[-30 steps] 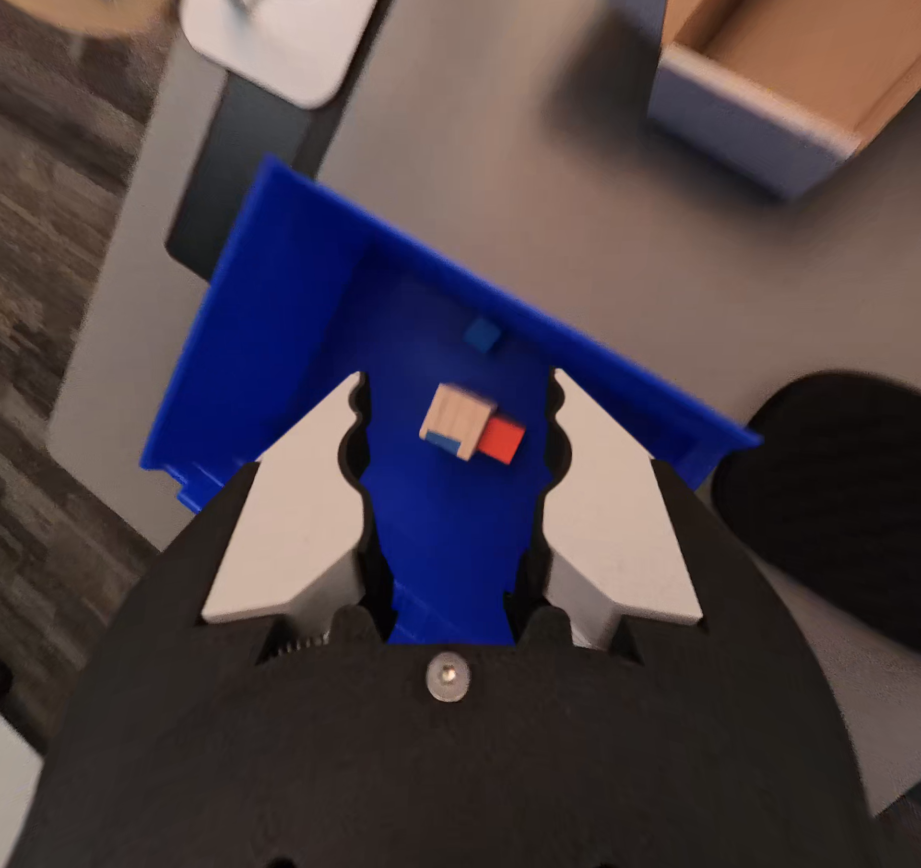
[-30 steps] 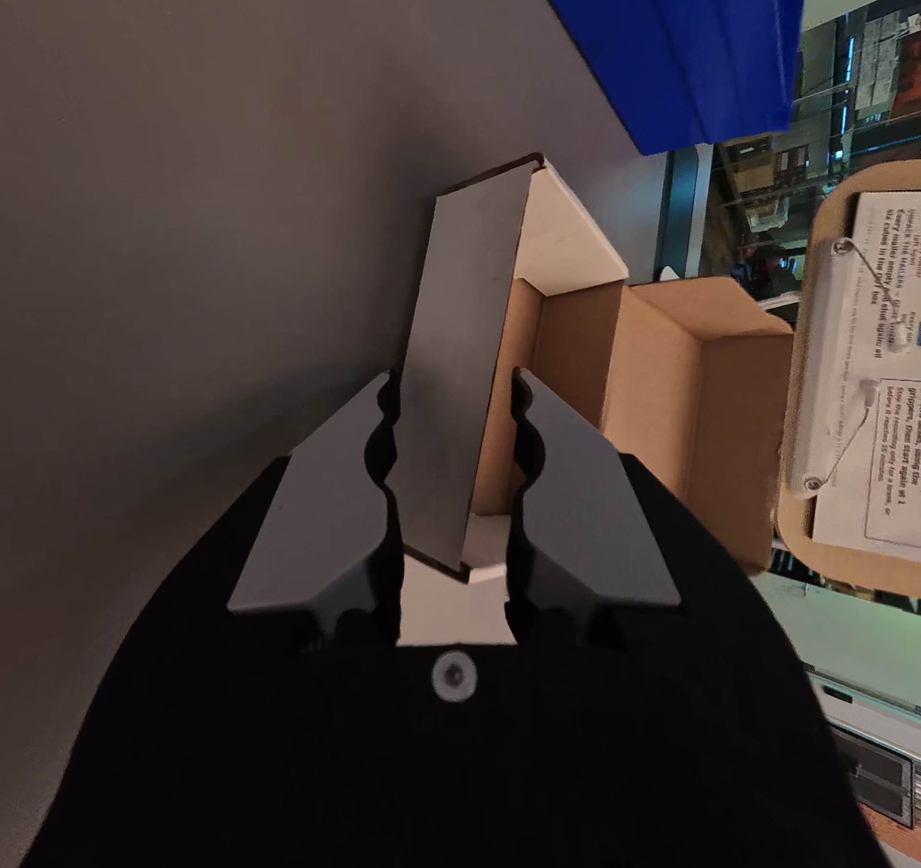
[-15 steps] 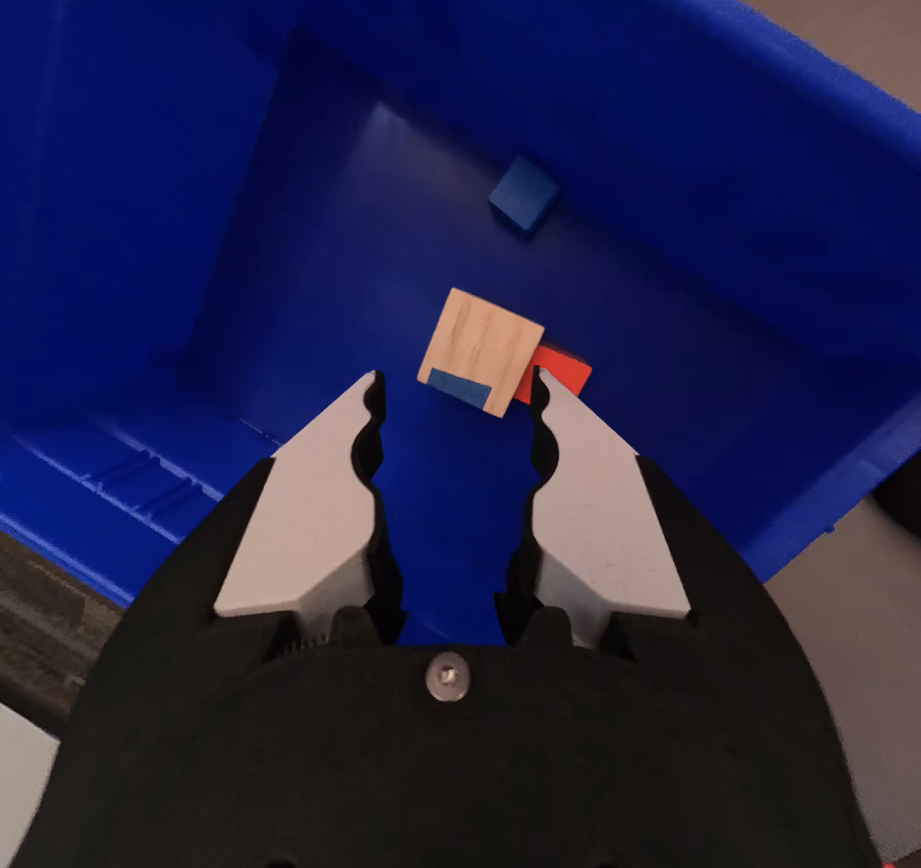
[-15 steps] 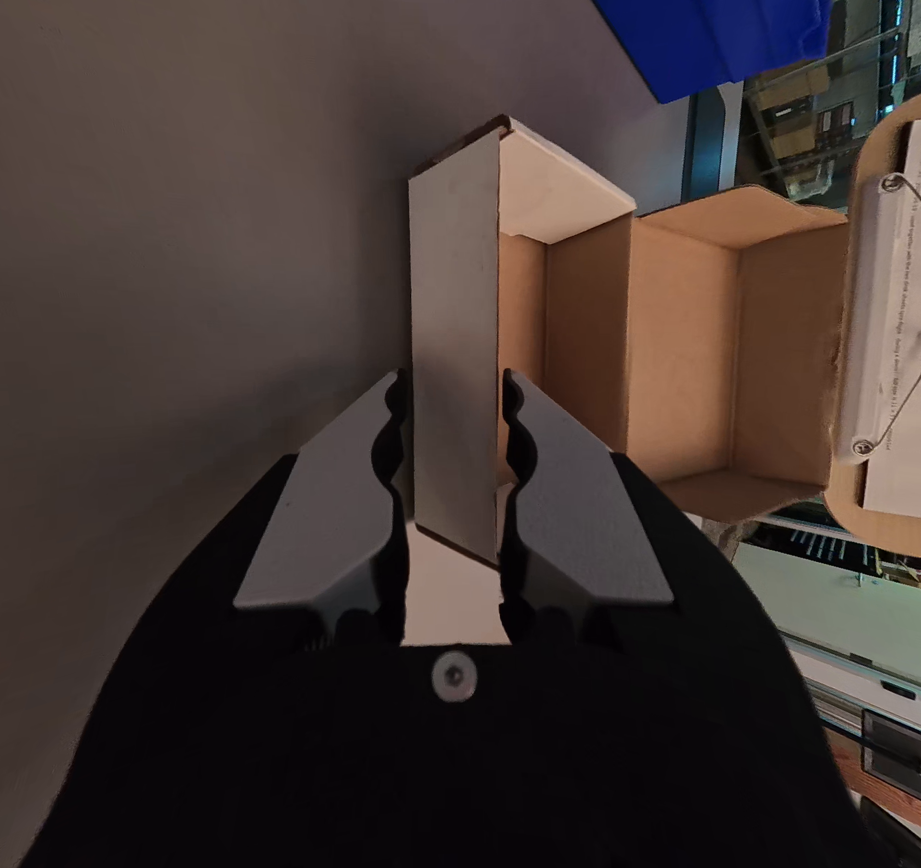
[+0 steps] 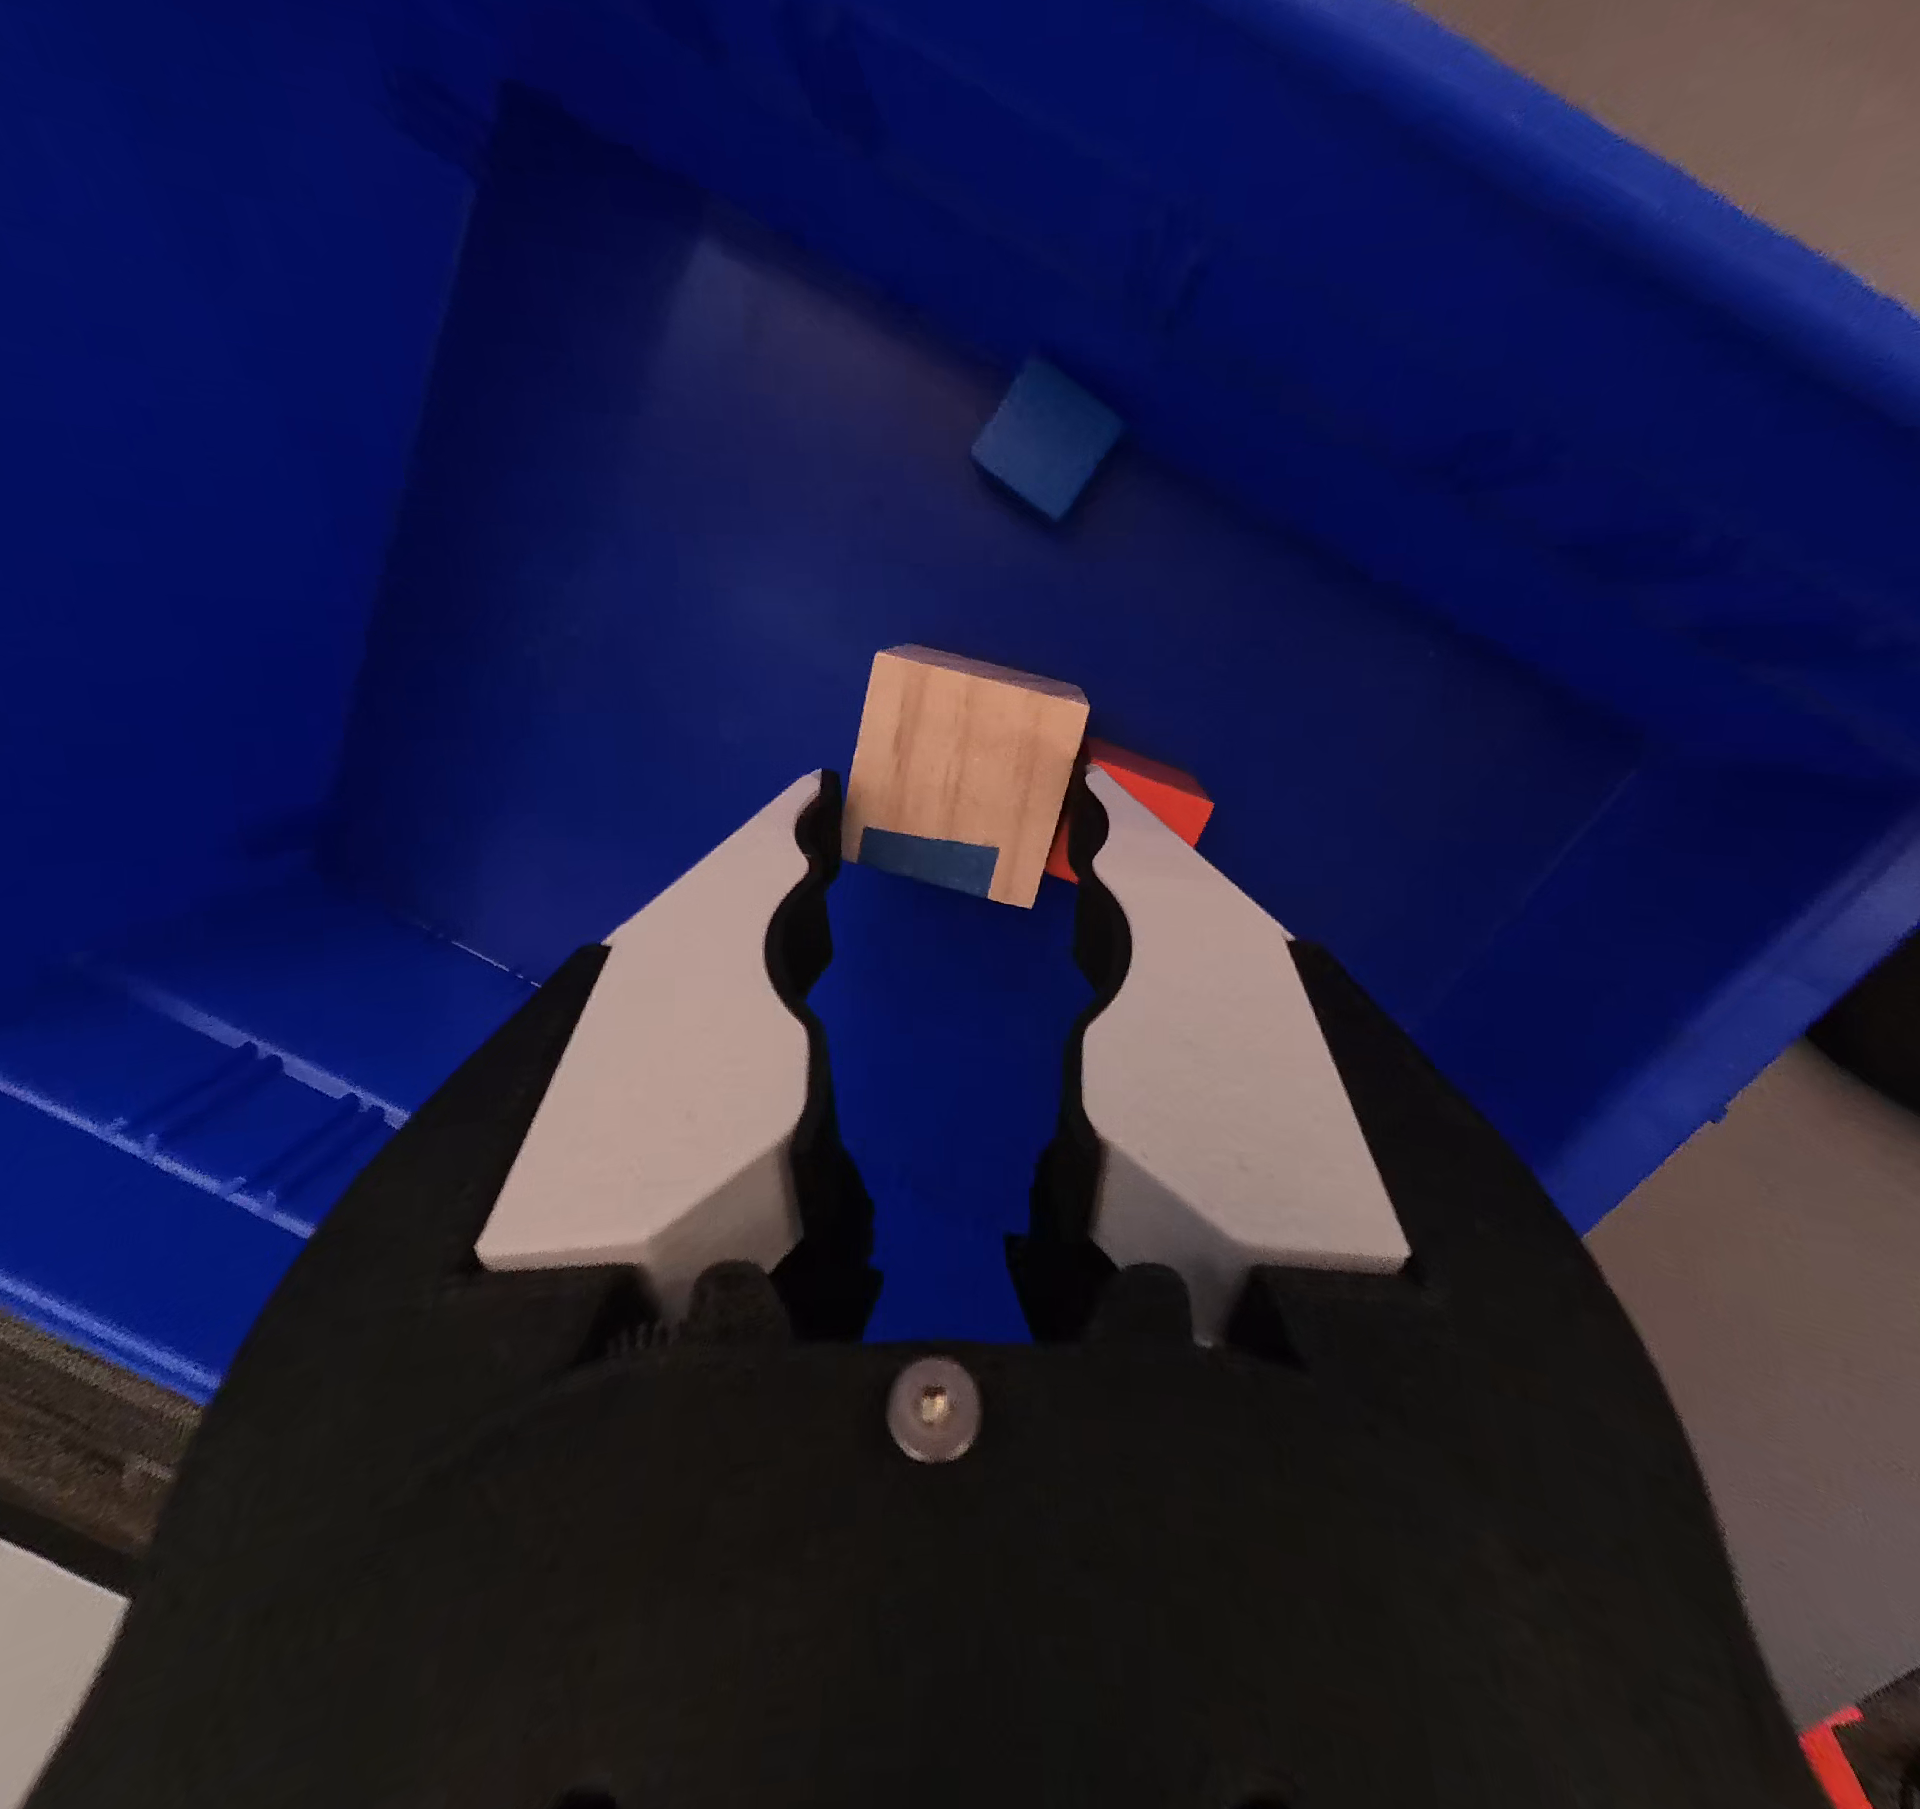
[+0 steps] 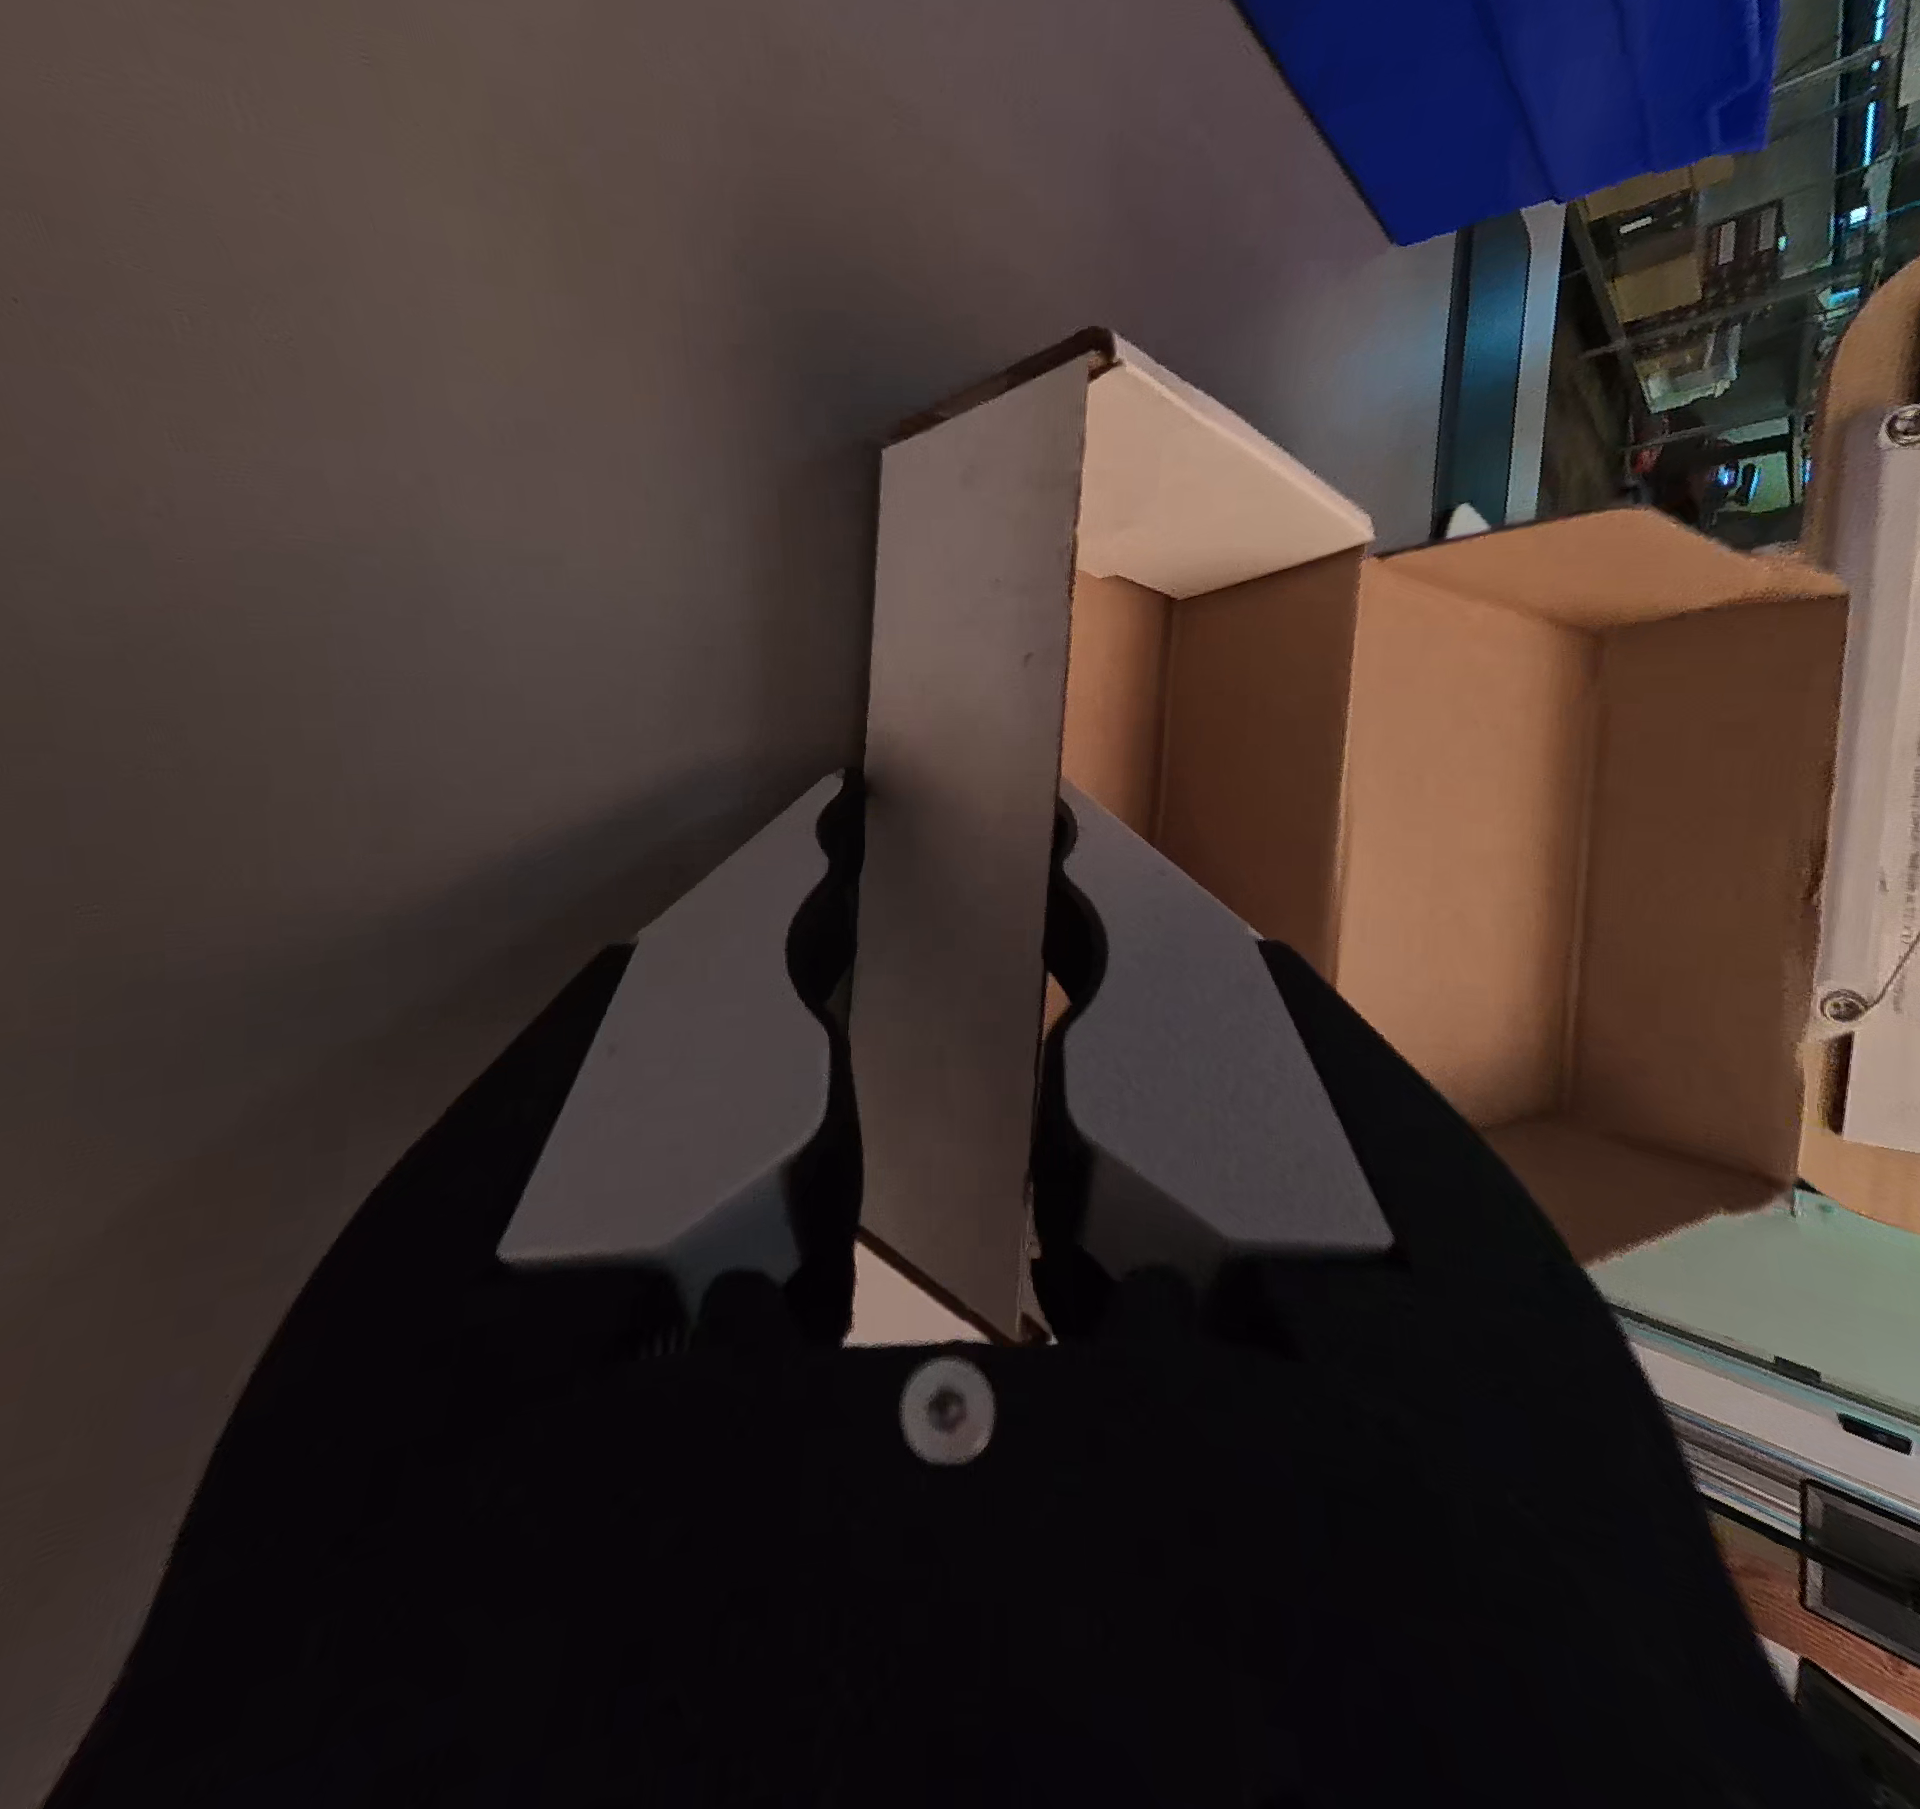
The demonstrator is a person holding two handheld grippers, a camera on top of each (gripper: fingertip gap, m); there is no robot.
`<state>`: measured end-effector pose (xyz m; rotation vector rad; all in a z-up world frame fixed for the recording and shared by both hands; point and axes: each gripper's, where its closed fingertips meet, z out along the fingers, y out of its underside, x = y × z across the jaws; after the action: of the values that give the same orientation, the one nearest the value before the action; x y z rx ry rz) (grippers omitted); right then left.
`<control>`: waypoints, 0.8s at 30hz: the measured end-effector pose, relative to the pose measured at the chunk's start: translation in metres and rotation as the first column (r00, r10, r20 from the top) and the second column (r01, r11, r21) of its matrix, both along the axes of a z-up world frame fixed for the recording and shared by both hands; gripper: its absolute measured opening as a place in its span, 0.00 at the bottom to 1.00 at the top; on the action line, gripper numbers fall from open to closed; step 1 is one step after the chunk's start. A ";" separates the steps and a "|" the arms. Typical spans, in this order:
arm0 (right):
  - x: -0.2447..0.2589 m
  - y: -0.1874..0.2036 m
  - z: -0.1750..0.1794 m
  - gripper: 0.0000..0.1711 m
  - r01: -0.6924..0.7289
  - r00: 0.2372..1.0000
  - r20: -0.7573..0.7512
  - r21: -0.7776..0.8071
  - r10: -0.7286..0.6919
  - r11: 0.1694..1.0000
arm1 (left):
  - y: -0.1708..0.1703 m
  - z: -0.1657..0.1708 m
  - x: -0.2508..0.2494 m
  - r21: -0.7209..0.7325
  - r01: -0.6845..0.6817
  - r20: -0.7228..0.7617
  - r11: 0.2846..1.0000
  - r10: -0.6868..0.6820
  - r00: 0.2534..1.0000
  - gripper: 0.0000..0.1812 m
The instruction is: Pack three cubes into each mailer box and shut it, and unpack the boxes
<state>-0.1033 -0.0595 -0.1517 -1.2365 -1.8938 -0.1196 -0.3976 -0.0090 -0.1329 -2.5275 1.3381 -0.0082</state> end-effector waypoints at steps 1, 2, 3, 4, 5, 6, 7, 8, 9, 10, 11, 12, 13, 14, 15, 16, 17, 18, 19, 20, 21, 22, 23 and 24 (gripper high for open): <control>-0.002 0.000 0.000 0.18 -0.001 1.000 -0.002 0.003 0.001 1.000 | 0.000 0.000 0.000 -0.002 0.000 -0.002 1.000 0.000 1.000 0.24; -0.003 0.001 0.000 0.18 0.000 1.000 -0.004 0.006 0.000 1.000 | 0.000 0.000 0.000 -0.003 0.000 -0.004 1.000 0.000 1.000 0.24; -0.004 0.001 0.000 0.18 0.000 1.000 -0.004 0.008 0.000 1.000 | 0.000 0.000 0.000 -0.004 -0.001 -0.007 1.000 0.001 1.000 0.24; -0.004 0.000 0.000 0.19 -0.002 1.000 -0.003 0.011 0.002 1.000 | 0.000 0.000 0.000 -0.005 -0.002 -0.011 1.000 0.002 1.000 0.24; -0.003 -0.001 0.001 0.19 -0.002 1.000 -0.005 0.015 0.002 1.000 | -0.001 0.000 0.000 -0.004 -0.001 -0.016 1.000 0.001 1.000 0.23; -0.003 -0.002 0.002 0.19 -0.003 1.000 -0.012 0.013 0.003 1.000 | -0.001 0.000 -0.001 -0.001 0.001 -0.025 1.000 -0.001 1.000 0.23; -0.003 -0.003 0.004 0.19 -0.003 1.000 -0.022 0.005 0.004 1.000 | -0.001 0.000 -0.002 0.005 0.005 -0.038 1.000 -0.005 0.999 0.23; -0.002 -0.004 0.006 0.19 -0.002 0.999 -0.034 -0.003 0.002 1.000 | -0.001 0.001 -0.003 0.011 0.009 -0.050 1.000 -0.009 0.999 0.23; -0.002 -0.005 0.009 0.19 0.000 0.999 -0.049 -0.008 -0.001 1.000 | -0.002 0.003 -0.003 0.015 0.010 -0.055 1.000 -0.009 0.998 0.23; -0.002 -0.007 0.013 0.19 0.001 0.998 -0.067 -0.016 -0.002 1.000 | -0.002 0.006 -0.003 0.019 0.008 -0.051 1.000 -0.007 0.999 0.23; -0.002 -0.008 0.016 0.20 0.003 0.996 -0.085 -0.025 -0.005 1.000 | -0.002 0.010 -0.002 0.024 0.003 -0.042 1.000 -0.002 0.999 0.23; -0.002 -0.010 0.020 0.21 0.005 0.994 -0.105 -0.037 -0.009 0.999 | -0.002 0.015 -0.002 0.029 -0.004 -0.031 1.000 0.005 1.000 0.23; -0.003 -0.012 0.023 0.21 0.006 0.992 -0.122 -0.050 -0.013 0.999 | -0.003 0.021 -0.002 0.033 -0.012 -0.024 0.999 0.013 1.000 0.23; -0.003 -0.014 0.025 0.22 0.011 0.991 -0.135 -0.065 -0.019 0.998 | -0.003 0.027 -0.002 0.039 -0.018 -0.021 0.999 0.019 1.000 0.23; -0.003 -0.017 0.026 0.23 0.014 0.989 -0.144 -0.085 -0.026 0.996 | -0.004 0.034 -0.002 0.048 -0.022 -0.020 0.999 0.023 1.000 0.23; -0.003 -0.019 0.027 0.24 0.020 0.988 -0.150 -0.097 -0.034 0.995 | -0.004 0.042 -0.002 0.061 -0.023 -0.020 0.998 0.025 0.999 0.23; -0.003 -0.021 0.028 0.26 0.023 0.987 -0.153 -0.101 -0.039 0.995 | -0.003 0.050 -0.001 0.078 -0.025 -0.021 0.997 0.026 0.999 0.23; -0.002 -0.022 0.030 0.26 0.028 0.987 -0.156 -0.096 -0.043 0.995 | -0.003 0.060 0.001 0.096 -0.025 -0.017 0.995 0.027 1.000 0.23; -0.002 -0.022 0.032 0.26 0.033 0.986 -0.159 -0.087 -0.047 0.996 | -0.002 0.071 0.005 0.116 -0.024 -0.008 0.993 0.025 1.000 0.23; -0.001 -0.023 0.034 0.27 0.038 0.985 -0.165 -0.078 -0.051 0.996 | -0.002 0.082 0.011 0.138 -0.021 0.005 0.990 0.021 1.000 0.23; -0.001 -0.024 0.037 0.27 0.042 0.984 -0.172 -0.075 -0.055 0.996 | -0.002 0.094 0.019 0.160 -0.015 0.023 0.987 0.011 1.000 0.23; -0.001 -0.026 0.039 0.28 0.041 0.982 -0.181 -0.081 -0.055 0.996 | -0.002 0.105 0.029 0.180 -0.004 0.042 0.984 -0.003 0.999 0.23; -0.001 -0.029 0.042 0.30 0.038 0.980 -0.192 -0.090 -0.054 0.995 | -0.003 0.116 0.040 0.200 0.009 0.058 0.980 -0.020 0.998 0.23; 0.000 -0.031 0.045 0.31 0.039 0.978 -0.201 -0.096 -0.058 0.995 | -0.004 0.125 0.053 0.216 0.025 0.071 0.976 -0.041 0.997 0.23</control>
<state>-0.1037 -0.0903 -0.1071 -1.3049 -1.7088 0.0668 -0.3448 -0.0128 -0.0079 -2.3017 1.2783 0.0334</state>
